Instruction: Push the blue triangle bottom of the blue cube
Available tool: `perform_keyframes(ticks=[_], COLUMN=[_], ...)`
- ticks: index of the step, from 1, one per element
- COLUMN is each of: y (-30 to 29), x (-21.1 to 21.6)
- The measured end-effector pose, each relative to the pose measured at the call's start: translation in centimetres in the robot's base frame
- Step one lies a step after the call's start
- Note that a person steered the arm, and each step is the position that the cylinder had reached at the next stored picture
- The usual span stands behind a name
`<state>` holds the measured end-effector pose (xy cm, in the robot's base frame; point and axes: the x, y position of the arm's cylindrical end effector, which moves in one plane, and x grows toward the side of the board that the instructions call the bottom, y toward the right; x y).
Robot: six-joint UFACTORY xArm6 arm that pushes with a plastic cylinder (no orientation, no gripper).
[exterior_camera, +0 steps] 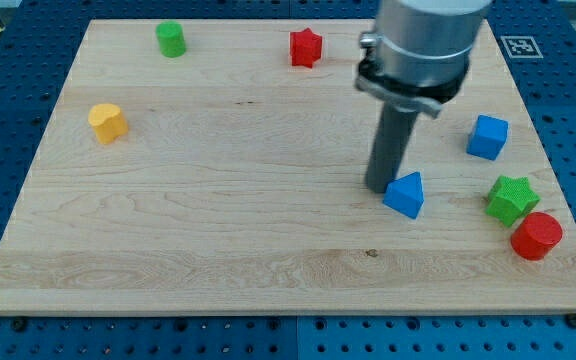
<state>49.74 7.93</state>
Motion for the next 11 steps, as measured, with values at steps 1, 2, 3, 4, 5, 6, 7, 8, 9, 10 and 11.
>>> perform_keyframes(ticks=[1,2,3,4,5,6,7,8,9,10,11], y=[-2.6,-1.2,2.5,5.8,9.4,11.2,11.4,11.4,12.0,11.5,8.4], x=[3.8,4.6,2.1,0.5,0.5,0.5,0.4,-1.2,-2.5,-2.3,-2.3])
